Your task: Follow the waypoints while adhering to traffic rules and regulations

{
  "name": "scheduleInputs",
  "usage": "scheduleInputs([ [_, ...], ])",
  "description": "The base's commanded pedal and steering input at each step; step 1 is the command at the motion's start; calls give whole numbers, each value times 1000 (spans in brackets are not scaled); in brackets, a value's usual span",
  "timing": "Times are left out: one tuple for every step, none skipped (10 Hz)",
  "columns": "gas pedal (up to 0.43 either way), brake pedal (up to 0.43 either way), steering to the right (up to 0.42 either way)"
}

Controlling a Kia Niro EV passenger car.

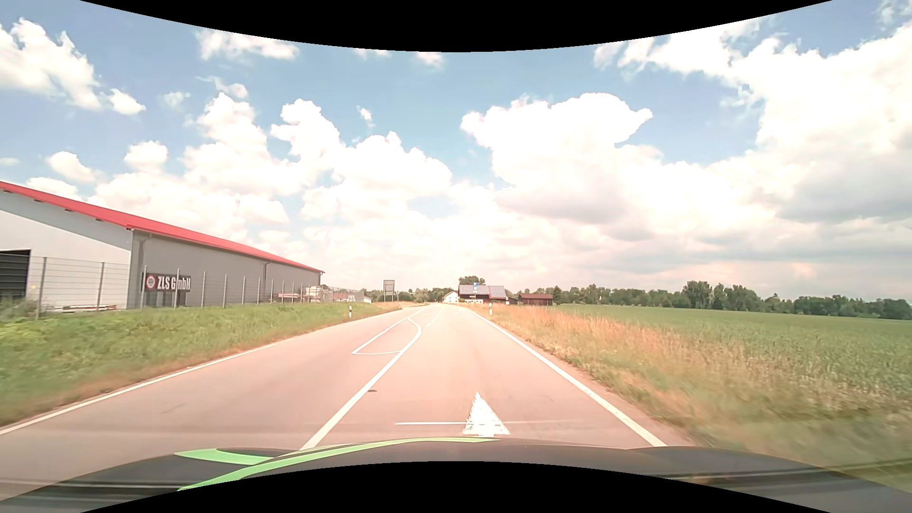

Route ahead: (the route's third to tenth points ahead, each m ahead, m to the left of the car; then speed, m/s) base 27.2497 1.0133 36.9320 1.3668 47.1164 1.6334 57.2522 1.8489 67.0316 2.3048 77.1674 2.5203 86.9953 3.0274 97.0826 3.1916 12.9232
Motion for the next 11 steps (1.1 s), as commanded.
scheduleInputs([
  [339, 0, -4],
  [339, 0, -4],
  [339, 0, -3],
  [339, 0, -1],
  [339, 0, 0],
  [339, 0, 0],
  [339, 0, 0],
  [339, 0, 0],
  [339, 0, 0],
  [339, 0, 0],
  [331, 0, -1],
])
